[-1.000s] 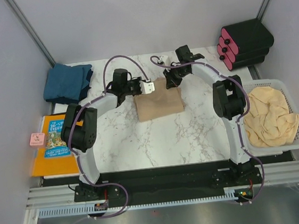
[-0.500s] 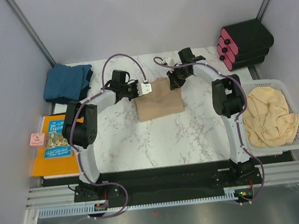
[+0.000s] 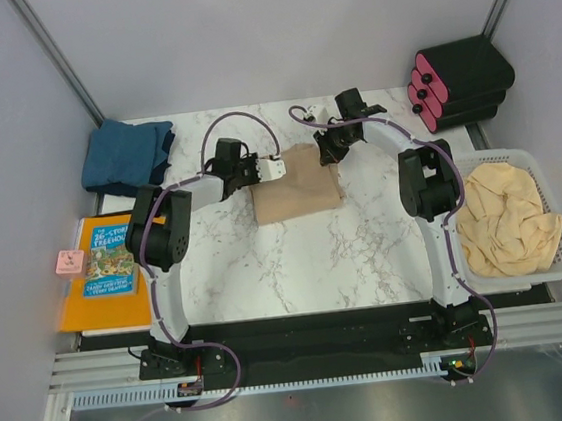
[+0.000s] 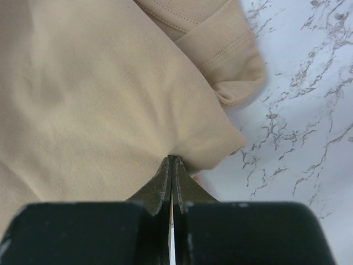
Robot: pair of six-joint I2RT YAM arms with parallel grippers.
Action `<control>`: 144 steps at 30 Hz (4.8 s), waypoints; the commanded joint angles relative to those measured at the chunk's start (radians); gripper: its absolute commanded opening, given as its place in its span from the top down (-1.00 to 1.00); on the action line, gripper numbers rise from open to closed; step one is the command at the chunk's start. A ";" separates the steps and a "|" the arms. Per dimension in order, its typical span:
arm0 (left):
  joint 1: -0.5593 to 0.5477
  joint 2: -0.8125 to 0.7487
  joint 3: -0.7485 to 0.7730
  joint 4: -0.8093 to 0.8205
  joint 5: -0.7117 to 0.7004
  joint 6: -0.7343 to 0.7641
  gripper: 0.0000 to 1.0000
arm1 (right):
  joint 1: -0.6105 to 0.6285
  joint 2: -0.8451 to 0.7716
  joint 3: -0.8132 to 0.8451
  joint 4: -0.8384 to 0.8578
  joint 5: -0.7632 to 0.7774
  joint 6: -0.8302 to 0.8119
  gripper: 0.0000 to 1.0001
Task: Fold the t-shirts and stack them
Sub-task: Fold the long partially folded tshirt into a neat square, then put the neatly folded tshirt into the corner of the board with the left arm
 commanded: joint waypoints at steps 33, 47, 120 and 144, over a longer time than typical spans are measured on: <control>0.250 0.151 0.583 -1.039 0.723 -0.920 -0.09 | 0.061 -0.278 -0.180 -0.114 0.080 -0.161 -0.23; 0.262 0.098 0.325 -0.669 0.586 -1.184 -0.99 | 0.095 -0.161 -0.065 -0.137 0.091 -0.175 -0.43; 0.032 -0.073 -0.101 -0.265 0.122 -1.617 -0.77 | 0.166 0.033 0.003 -0.119 0.077 -0.124 -0.24; 0.043 0.023 0.405 -0.635 -0.051 -1.151 0.96 | 0.173 -0.011 0.046 -0.182 0.115 -0.185 -0.52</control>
